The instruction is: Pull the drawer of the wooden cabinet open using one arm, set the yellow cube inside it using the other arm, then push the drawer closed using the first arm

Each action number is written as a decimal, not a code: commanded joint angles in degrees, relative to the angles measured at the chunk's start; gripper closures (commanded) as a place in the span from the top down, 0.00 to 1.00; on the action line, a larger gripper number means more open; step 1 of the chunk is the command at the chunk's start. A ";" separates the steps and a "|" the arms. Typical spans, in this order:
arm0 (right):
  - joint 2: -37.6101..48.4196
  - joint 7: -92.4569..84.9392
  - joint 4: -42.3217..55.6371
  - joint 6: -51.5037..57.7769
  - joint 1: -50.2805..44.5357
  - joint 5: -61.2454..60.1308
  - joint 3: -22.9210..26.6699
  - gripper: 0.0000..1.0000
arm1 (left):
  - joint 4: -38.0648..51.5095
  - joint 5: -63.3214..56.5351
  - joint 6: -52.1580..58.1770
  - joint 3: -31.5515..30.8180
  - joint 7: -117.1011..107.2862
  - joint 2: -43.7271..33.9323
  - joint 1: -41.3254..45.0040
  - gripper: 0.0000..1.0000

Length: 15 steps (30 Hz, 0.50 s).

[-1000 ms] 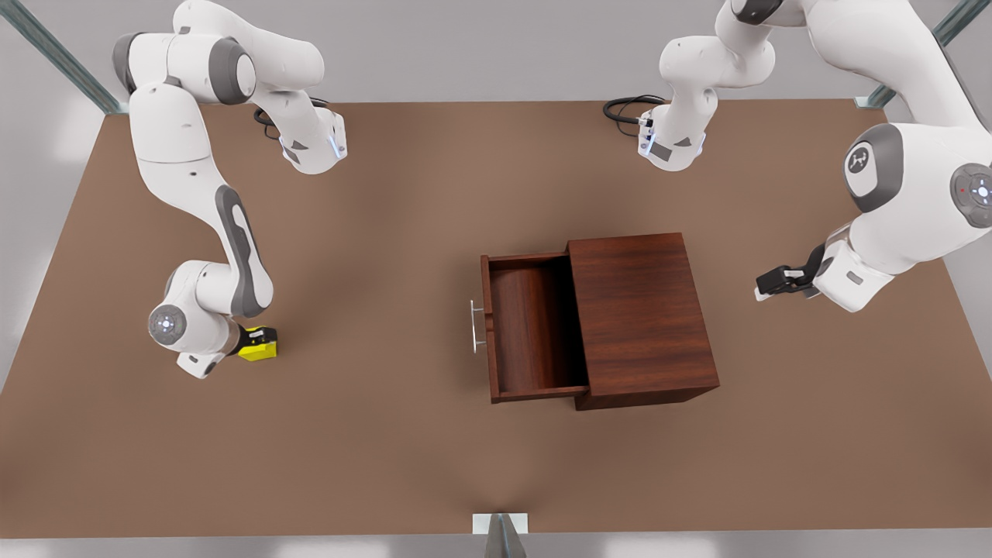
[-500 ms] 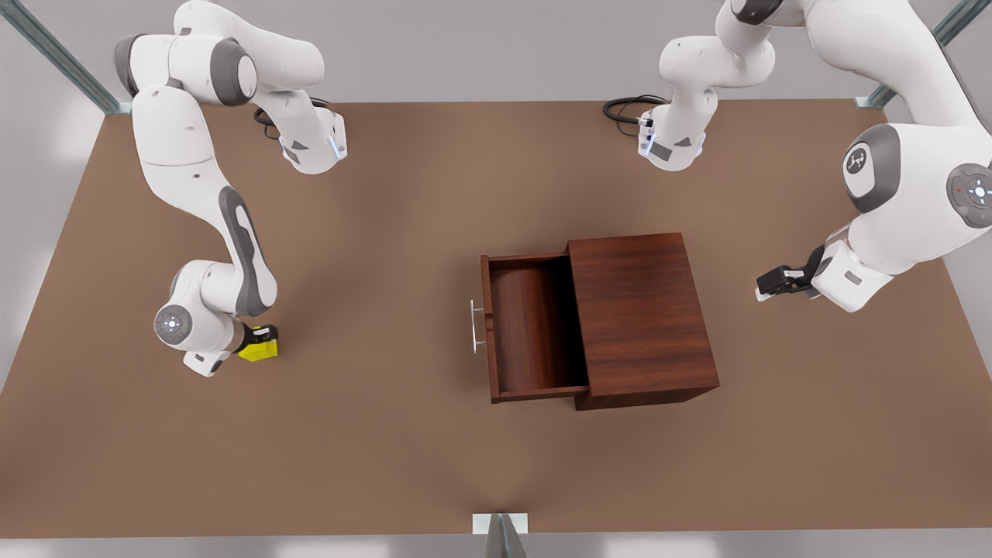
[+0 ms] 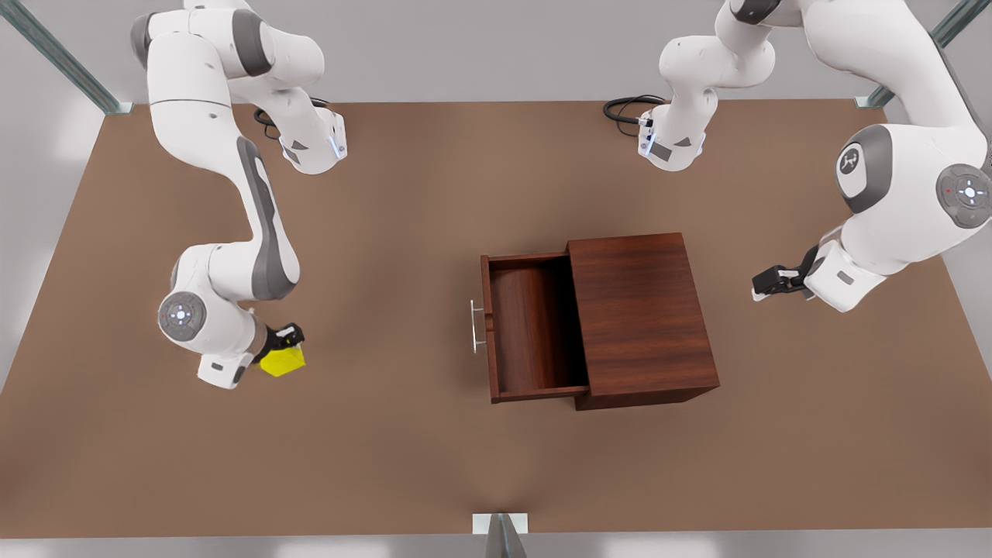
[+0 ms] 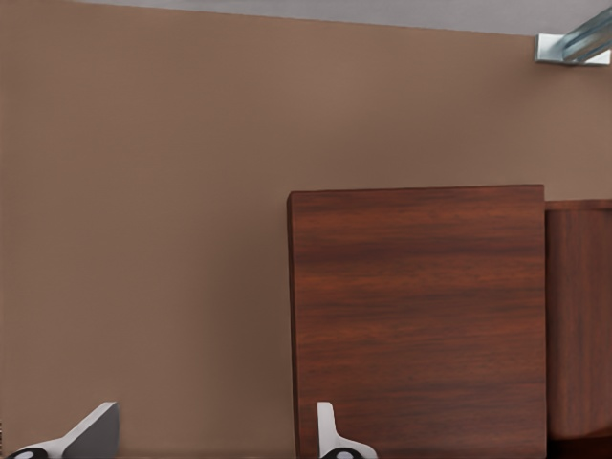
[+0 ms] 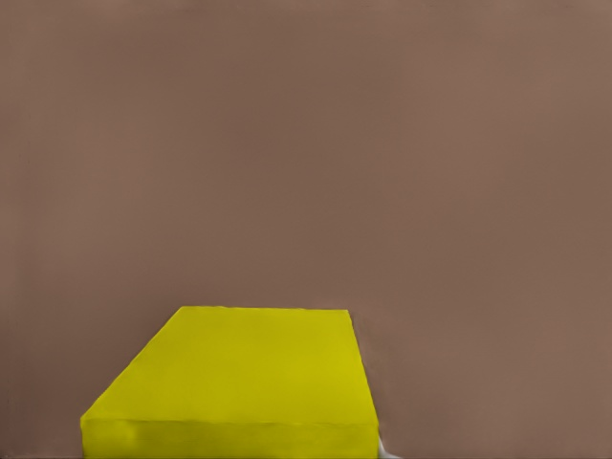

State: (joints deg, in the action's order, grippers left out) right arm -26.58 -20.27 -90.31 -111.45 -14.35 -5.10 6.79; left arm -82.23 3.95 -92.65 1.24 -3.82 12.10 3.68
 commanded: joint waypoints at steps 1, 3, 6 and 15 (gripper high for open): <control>-0.05 14.90 3.12 12.66 -2.87 -0.79 -0.02 0.70 | -0.04 -1.84 0.01 -0.01 -0.22 -0.06 0.89 1.00; -0.14 21.31 5.58 13.10 -5.87 -1.05 -0.90 0.70 | -0.04 -5.79 0.01 -0.01 -5.31 0.38 4.32 1.00; -0.49 31.33 8.13 13.10 -8.94 -3.68 -3.18 0.71 | 0.05 -5.09 0.19 0.60 -5.23 0.29 4.59 1.00; -9.01 59.37 21.58 10.29 -18.17 -14.06 -5.82 0.71 | 0.05 -5.18 0.28 0.78 0.83 0.20 3.71 1.00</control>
State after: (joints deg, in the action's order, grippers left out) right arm -34.98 3.65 -69.85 -100.72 -32.24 -17.51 1.24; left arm -82.21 -1.11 -92.45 1.99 -4.62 12.38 7.39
